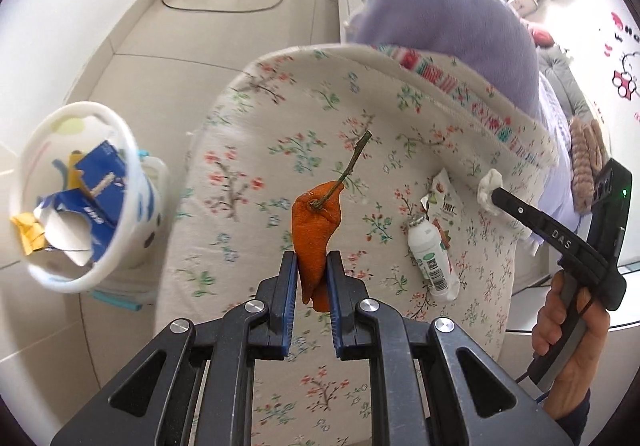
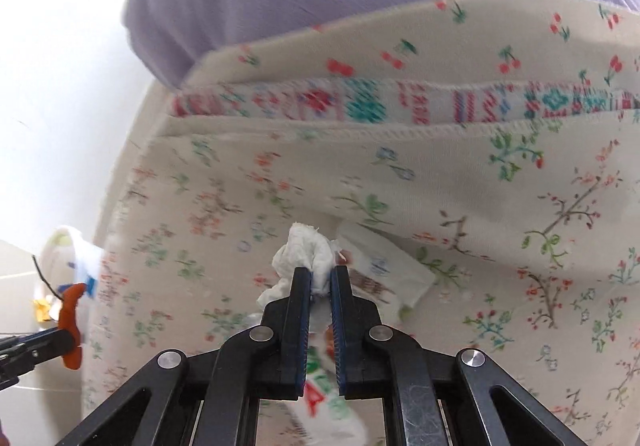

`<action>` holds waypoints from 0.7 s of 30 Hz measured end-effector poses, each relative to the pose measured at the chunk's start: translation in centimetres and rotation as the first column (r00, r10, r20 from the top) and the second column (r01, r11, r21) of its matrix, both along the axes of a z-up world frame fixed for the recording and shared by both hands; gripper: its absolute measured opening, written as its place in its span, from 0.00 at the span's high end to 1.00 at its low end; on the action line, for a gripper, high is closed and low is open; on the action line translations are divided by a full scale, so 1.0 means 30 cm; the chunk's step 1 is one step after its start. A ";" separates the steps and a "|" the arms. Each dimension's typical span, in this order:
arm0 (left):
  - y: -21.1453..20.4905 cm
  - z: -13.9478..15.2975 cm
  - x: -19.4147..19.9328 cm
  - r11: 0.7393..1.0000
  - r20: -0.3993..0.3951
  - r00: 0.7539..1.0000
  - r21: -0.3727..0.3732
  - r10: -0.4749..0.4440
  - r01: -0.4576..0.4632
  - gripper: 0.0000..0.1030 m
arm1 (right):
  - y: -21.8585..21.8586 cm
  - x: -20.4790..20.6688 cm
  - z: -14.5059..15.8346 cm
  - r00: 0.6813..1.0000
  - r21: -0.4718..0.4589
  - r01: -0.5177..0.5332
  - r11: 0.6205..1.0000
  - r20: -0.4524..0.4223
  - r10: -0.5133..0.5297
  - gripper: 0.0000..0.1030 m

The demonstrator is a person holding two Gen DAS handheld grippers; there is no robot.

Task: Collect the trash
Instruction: 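Grasp the orange peel with the left tool while the right tool grasps the white tissue, then carry the peel and tissue over the bucket and open both tools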

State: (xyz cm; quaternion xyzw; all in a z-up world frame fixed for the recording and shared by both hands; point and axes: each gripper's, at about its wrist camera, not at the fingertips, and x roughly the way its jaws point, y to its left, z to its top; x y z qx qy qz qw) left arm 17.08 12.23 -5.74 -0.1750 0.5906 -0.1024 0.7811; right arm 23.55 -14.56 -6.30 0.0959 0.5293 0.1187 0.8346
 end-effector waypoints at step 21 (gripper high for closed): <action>0.498 0.035 -0.025 0.968 -0.013 0.971 0.083 0.239 -0.237 0.85 | 0.421 -0.138 0.058 0.957 0.085 -0.289 0.953 0.047 0.286 0.92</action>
